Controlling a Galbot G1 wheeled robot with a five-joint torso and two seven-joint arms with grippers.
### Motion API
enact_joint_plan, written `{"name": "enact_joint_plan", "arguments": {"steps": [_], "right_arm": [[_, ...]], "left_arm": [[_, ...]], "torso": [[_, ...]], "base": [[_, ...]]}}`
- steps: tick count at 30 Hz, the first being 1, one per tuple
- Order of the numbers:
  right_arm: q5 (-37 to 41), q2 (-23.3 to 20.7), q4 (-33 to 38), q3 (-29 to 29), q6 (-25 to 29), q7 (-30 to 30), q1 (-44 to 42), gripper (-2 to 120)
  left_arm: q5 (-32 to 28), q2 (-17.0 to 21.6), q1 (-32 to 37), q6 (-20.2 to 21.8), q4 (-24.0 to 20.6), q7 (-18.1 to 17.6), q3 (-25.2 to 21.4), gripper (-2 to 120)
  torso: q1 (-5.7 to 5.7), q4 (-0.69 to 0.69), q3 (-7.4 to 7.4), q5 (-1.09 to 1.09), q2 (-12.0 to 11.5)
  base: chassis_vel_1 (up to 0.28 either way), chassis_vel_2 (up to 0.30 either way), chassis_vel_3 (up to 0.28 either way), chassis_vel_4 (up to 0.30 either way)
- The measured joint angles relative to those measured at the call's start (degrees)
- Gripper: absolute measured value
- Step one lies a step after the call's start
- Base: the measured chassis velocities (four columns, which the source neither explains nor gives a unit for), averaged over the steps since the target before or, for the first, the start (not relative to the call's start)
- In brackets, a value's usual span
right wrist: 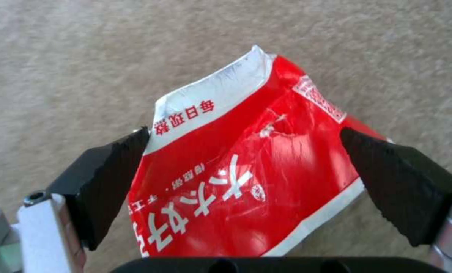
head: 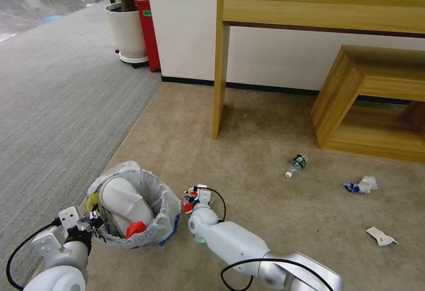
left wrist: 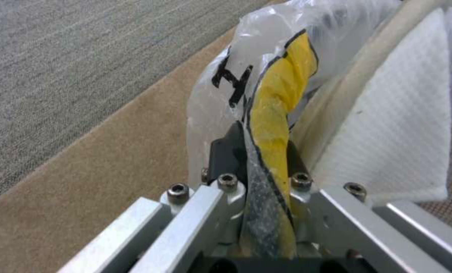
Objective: Pick up the trash bin and place the garbage on the floor into it.
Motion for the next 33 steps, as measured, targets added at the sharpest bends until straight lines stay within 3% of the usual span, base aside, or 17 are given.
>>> {"name": "enact_joint_plan", "arguments": {"steps": [9, 16, 27, 31, 33], "right_arm": [[-1.08, -0.16, -0.12, 0.00, 0.51, -1.08, 0.02, 88], [-1.11, -0.18, 3.14, -1.10, -0.23, -0.09, -1.02, 88], [-2.06, -0.22, 1.36, -1.78, -0.12, -0.62, -1.11, 88], [-2.33, -0.22, 0.66, -1.85, -0.12, -1.03, -1.01, 80], [-2.72, -0.23, -0.18, -1.87, -0.08, -1.54, -1.01, 68]], "left_arm": [[0.24, -0.19, 0.11, -0.07, -0.31, 0.05, 0.04, 3], [0.31, -0.65, -0.45, -0.26, 0.29, 0.14, 0.76, 3], [0.22, -0.43, -0.01, -1.03, -0.16, 0.47, 0.52, 3], [0.10, -0.34, 0.00, -1.20, -0.40, 0.49, 0.50, 3], [0.01, -0.35, -0.09, -1.45, -0.51, 0.52, 0.50, 3]], "torso": [[0.00, -0.02, 0.00, -0.01, 0.00], [0.00, -0.02, 0.00, -0.02, 0.00], [0.00, -0.02, 0.00, -0.02, 0.00], [0.00, -0.02, 0.00, -0.01, 0.00], [0.00, -0.02, 0.00, -0.01, 0.00]], "base": [[0.000, 0.000, 0.000, 0.000], [0.000, 0.000, 0.000, 0.000], [0.000, 0.000, 0.000, 0.000], [0.000, 0.000, 0.000, 0.000], [0.000, 0.000, 0.000, 0.000]]}}
